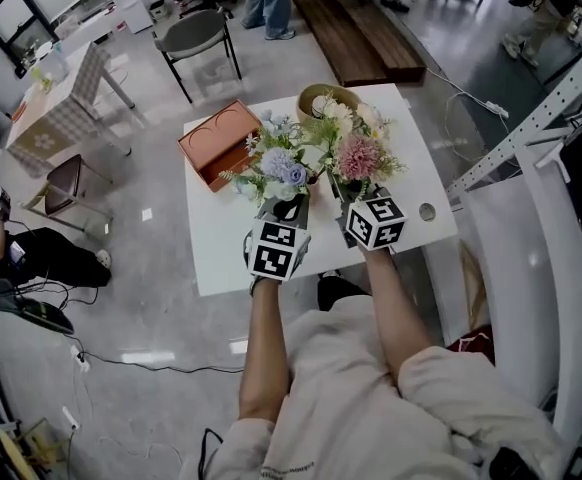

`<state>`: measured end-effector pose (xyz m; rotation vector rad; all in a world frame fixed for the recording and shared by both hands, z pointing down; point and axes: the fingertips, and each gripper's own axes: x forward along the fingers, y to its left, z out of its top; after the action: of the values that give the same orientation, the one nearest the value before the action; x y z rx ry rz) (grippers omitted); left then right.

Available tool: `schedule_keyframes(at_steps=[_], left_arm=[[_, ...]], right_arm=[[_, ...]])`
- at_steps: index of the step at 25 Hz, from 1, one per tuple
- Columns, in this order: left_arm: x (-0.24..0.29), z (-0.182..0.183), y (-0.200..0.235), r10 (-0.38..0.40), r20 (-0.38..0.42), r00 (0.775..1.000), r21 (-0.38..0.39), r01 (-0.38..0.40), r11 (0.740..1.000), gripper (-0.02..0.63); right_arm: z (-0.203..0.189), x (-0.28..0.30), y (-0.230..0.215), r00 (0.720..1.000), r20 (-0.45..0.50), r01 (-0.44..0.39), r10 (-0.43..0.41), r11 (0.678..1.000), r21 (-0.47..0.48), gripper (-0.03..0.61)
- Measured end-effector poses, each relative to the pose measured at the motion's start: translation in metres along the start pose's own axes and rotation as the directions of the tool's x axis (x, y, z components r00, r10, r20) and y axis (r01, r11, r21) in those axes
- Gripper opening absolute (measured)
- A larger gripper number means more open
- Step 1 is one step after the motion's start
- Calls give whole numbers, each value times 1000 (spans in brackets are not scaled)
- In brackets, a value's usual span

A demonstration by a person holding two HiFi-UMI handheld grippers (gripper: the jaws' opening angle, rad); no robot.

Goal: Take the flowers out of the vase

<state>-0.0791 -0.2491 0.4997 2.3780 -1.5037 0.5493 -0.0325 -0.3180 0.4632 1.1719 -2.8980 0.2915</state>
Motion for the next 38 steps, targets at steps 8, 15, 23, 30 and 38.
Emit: schedule_keyframes(at_steps=[8,15,23,30,38], left_arm=[[-9,2,-8,-8,6,1000,12,8,1000,9],[-18,1,-22,-32,9,999,25,31,999,9],[-25,-1,-30,-46,-4,999,50,46,998,9],[-36,-6,-33,-41,-6,999,52,42,998,9],[-49,-15,-42,-42,0,999,27,42,999,9]], right_arm=[[13,-13,7,1000,27,3,-3,1000,13,34],[22,-32,13,998,53,16,-17,1000,23,32],[33,-43,15,996,80,28,-31,999,31,32],[41,-52,22,995,99,32,-34,999,28,32],[38,-69,31,995,86,39,-41,999,33,32]])
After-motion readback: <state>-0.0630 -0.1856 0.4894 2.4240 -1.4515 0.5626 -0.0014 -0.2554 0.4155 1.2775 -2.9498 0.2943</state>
